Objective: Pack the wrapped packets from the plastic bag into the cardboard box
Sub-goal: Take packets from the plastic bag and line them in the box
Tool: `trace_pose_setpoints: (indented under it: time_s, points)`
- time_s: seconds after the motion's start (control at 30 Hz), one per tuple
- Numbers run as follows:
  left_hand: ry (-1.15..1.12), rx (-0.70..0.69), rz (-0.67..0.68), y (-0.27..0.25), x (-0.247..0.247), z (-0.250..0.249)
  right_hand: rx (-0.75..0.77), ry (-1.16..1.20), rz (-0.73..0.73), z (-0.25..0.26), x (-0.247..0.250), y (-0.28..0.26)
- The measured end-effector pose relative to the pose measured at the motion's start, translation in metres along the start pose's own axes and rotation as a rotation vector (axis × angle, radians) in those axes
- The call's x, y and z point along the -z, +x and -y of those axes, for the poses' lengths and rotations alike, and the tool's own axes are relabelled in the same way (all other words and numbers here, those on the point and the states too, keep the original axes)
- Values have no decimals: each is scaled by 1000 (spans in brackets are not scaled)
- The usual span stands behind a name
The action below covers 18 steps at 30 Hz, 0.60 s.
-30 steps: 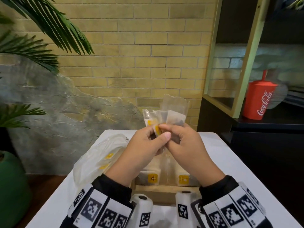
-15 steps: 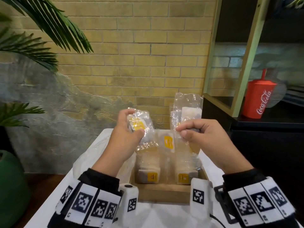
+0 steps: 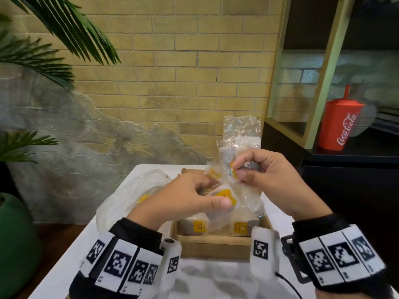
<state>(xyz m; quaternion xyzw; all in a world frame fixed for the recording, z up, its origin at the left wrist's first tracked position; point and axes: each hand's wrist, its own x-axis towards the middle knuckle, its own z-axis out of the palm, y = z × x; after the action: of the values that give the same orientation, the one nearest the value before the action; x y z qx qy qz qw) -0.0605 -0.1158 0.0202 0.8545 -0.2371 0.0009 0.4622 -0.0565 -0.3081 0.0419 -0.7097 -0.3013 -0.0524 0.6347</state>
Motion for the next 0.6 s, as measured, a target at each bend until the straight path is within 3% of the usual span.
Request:
trace_pose_setpoints:
  time_s: [0.07, 0.13, 0.27, 0.37, 0.5, 0.6]
  points:
    - [-58, -12, 57, -2, -3, -3, 8, -26, -14, 0, -2, 1]
    - [-98, 9, 31, -2, -4, -5, 10, -77, -56, -1, -4, 2]
    - [-114, 56, -107, 1, 0, 0, -16, -90, -205, -2, -4, 4]
    - [-115, 85, -299, 4, 3, 4, -20, -100, -292, -3, -2, 4]
    - [-110, 100, -526, 6, 5, 5, -66, -41, -283, -7, -5, 5]
    - [-115, 76, -548, 8, 4, 9, -83, -89, -254, -9, -10, 6]
